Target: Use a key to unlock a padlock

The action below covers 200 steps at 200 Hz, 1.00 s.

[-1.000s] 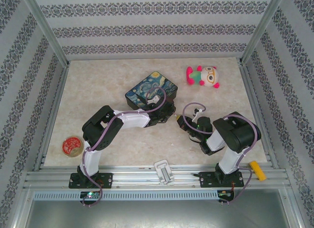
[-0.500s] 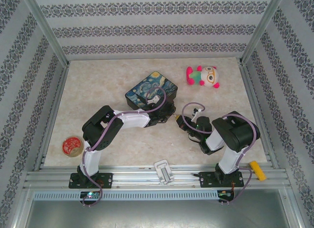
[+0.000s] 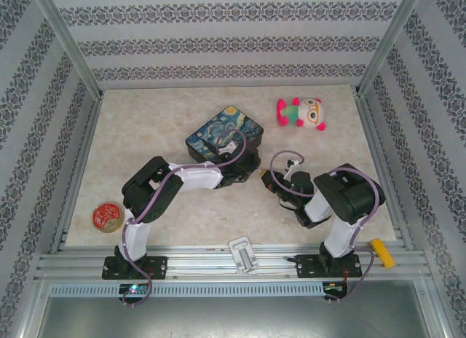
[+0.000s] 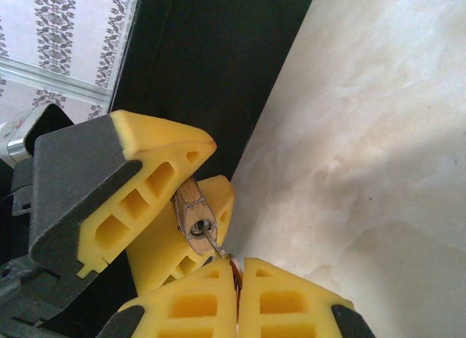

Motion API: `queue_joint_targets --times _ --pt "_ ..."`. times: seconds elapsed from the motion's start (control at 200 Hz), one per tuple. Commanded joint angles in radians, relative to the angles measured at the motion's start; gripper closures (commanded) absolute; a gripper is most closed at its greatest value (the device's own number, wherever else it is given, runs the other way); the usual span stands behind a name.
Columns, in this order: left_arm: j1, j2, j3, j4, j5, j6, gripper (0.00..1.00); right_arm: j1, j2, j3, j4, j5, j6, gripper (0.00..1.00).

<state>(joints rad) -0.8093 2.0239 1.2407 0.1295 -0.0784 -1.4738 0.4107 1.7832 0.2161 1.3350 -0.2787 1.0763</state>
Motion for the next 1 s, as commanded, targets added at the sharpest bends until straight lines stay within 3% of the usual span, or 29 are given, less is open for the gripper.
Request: queue_joint_targets --times 0.0,0.994 --pt "-0.013 0.026 -0.025 0.021 0.152 -0.094 0.85 0.011 0.014 0.042 0.043 -0.002 0.031 1.0" --pt "-0.015 0.024 -0.025 0.03 0.184 -0.079 0.85 -0.109 0.07 0.204 0.024 -0.353 0.221 1.0"
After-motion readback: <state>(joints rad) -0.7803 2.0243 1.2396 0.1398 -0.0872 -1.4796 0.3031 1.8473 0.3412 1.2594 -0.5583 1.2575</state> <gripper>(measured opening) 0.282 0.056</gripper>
